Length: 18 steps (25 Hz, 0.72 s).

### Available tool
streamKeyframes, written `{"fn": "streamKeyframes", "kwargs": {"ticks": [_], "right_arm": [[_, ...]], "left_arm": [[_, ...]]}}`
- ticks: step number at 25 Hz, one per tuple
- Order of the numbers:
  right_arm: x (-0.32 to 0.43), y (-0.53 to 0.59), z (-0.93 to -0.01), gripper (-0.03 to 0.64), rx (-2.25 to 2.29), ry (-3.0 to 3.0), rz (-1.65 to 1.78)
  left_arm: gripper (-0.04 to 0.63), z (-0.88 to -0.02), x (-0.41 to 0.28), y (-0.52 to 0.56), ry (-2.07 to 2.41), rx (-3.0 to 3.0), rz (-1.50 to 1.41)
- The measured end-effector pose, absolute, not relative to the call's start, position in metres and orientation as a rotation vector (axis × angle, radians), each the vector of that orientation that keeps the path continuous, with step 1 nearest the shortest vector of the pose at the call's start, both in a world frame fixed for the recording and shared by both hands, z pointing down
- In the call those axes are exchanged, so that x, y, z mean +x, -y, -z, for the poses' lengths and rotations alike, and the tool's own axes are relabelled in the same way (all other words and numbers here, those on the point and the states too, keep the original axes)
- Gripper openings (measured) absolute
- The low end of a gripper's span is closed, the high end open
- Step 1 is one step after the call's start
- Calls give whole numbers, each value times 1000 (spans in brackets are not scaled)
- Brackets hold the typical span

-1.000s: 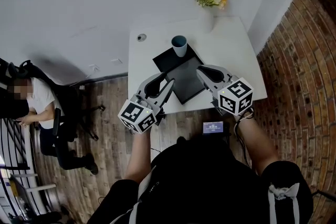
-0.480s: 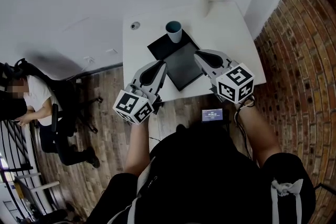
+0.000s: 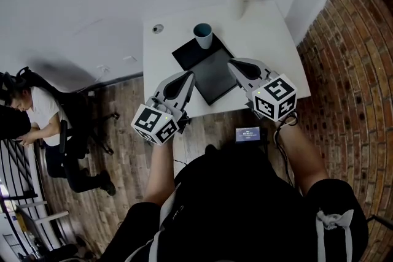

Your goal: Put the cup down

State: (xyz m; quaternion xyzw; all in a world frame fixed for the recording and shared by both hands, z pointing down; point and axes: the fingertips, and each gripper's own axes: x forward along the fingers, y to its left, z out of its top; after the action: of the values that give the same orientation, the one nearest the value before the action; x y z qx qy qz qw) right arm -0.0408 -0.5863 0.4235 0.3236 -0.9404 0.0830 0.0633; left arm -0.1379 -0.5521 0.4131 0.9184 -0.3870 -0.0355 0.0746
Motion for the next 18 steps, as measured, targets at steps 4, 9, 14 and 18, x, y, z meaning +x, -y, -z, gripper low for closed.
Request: {"fn": "streamKeyframes", "kwargs": {"ticks": [4, 9, 14, 18], "right_arm": [[-41, 586, -421, 15, 976, 2848, -236], [-40, 589, -419, 15, 995, 2847, -212], [-36, 593, -420, 15, 1020, 2841, -214], [-34, 596, -423, 17, 1032, 2833, -221]], "left_arm": [[8, -410, -140, 552, 1164, 2761, 122], [9, -410, -143, 552, 1165, 2743, 152], [9, -412, -141, 553, 1160, 2742, 149], [8, -413, -140, 555, 1157, 2745, 147]]}}
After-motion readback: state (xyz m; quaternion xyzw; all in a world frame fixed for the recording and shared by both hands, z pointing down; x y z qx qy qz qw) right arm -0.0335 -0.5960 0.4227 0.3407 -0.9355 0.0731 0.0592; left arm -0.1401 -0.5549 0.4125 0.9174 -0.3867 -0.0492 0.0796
